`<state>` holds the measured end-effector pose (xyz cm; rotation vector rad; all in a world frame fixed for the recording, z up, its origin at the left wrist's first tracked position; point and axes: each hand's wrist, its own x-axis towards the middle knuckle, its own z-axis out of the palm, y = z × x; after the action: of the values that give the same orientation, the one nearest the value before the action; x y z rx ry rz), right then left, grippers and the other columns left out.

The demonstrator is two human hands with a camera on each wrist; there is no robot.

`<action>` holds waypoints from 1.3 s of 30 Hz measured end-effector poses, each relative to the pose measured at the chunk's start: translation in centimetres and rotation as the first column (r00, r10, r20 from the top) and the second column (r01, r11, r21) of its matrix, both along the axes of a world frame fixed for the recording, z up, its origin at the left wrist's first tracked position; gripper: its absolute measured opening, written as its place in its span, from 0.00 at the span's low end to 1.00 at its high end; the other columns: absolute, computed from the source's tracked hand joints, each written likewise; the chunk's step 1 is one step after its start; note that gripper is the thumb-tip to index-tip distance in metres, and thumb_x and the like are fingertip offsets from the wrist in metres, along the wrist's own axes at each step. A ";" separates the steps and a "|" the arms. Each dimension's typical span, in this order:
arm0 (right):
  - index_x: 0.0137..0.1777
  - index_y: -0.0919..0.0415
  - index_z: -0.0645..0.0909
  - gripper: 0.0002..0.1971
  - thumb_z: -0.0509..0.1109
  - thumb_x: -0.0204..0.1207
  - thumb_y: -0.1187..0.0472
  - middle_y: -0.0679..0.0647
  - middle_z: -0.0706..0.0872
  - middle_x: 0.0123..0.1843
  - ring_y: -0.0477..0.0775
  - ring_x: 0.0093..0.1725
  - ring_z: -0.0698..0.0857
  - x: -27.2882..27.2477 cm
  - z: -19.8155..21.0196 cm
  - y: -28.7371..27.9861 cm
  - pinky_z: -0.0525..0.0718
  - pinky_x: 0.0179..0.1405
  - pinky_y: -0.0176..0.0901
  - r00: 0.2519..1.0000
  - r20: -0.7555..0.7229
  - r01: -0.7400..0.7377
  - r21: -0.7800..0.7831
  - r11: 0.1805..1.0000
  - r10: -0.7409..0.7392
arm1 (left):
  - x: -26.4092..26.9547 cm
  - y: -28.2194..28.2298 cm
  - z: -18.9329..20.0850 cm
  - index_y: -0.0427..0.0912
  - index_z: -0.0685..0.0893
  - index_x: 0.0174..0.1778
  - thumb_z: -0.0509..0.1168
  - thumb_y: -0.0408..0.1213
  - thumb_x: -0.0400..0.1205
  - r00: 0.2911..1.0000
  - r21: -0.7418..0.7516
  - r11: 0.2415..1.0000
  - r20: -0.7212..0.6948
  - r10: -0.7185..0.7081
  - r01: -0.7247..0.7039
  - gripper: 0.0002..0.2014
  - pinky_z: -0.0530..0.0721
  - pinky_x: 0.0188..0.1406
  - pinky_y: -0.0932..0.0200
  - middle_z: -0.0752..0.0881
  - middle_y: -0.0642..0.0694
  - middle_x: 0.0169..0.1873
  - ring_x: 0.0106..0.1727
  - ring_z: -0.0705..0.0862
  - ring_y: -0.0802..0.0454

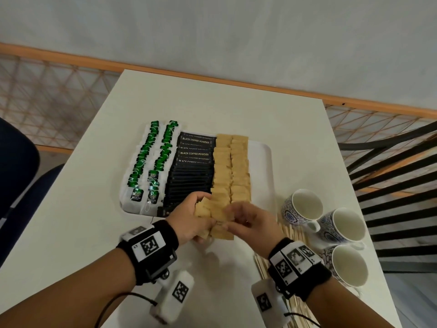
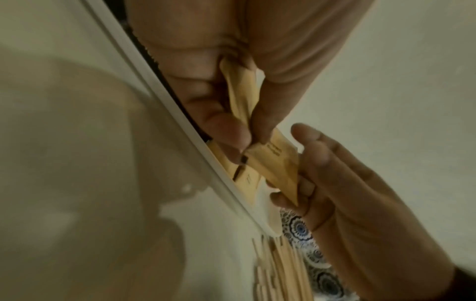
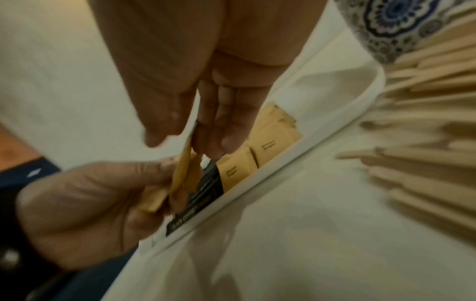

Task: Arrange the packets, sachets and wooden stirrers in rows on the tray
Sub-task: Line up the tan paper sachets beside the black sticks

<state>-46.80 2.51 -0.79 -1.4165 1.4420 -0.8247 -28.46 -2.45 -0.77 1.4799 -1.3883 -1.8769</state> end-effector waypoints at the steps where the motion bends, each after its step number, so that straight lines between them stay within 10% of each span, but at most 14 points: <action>1: 0.54 0.35 0.82 0.21 0.79 0.68 0.61 0.50 0.88 0.39 0.46 0.38 0.84 -0.2 -0.3 -0.3 0.86 0.45 0.43 0.999 0.026 0.039 0.040 0.998 -0.040 | -0.1 0.0 -0.1 0.53 0.73 0.62 0.70 0.26 0.77 1.000 -0.026 0.999 0.013 -0.018 0.019 0.23 0.83 0.23 0.56 0.83 0.43 0.44 0.34 0.84 0.50; 5: 0.55 0.37 0.83 0.21 0.75 0.71 0.66 0.51 0.90 0.43 0.51 0.46 0.88 -1.2 -0.6 -1.5 0.87 0.53 0.49 0.997 -0.056 0.055 0.145 0.988 -0.047 | -0.3 -0.1 -0.2 0.55 0.77 0.54 0.66 0.26 0.78 1.000 -0.085 0.996 0.022 -0.002 0.004 0.18 0.81 0.24 0.57 0.83 0.42 0.43 0.37 0.82 0.47; 10: 0.46 0.45 0.86 0.13 0.72 0.75 0.67 0.42 0.90 0.45 0.35 0.43 0.86 -3.2 0.1 -3.0 0.82 0.49 0.34 0.975 -0.114 0.201 0.090 0.975 -0.191 | 0.5 -1.0 -0.3 0.57 0.75 0.52 0.57 0.21 0.78 0.998 -0.088 0.996 0.060 0.037 -0.032 0.22 0.83 0.26 0.58 0.83 0.39 0.50 0.47 0.86 0.38; 24: 0.55 0.43 0.85 0.11 0.67 0.77 0.59 0.37 0.80 0.47 0.40 0.47 0.79 -2.7 -0.3 -3.9 0.78 0.49 0.35 0.819 -0.568 -0.049 0.068 0.996 0.079 | 1.5 -1.4 -1.2 0.56 0.76 0.52 0.57 0.21 0.80 0.995 -0.073 0.996 0.077 0.061 -0.056 0.21 0.86 0.30 0.57 0.82 0.42 0.50 0.49 0.84 0.39; 39: 0.58 0.45 0.80 0.11 0.70 0.76 0.52 0.42 0.75 0.51 0.45 0.45 0.81 -3.2 -1.2 -3.4 0.82 0.47 0.40 0.805 -0.593 0.010 0.059 0.998 0.027 | 0.9 -1.3 -1.6 0.55 0.79 0.54 0.61 0.20 0.80 0.999 -0.003 1.000 0.033 -0.004 0.004 0.21 0.88 0.43 0.48 0.87 0.42 0.49 0.49 0.85 0.46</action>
<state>-50.05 -0.88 -2.02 -1.7227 1.9047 -0.3205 -27.55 -3.78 -2.32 1.5148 -1.4095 -1.8593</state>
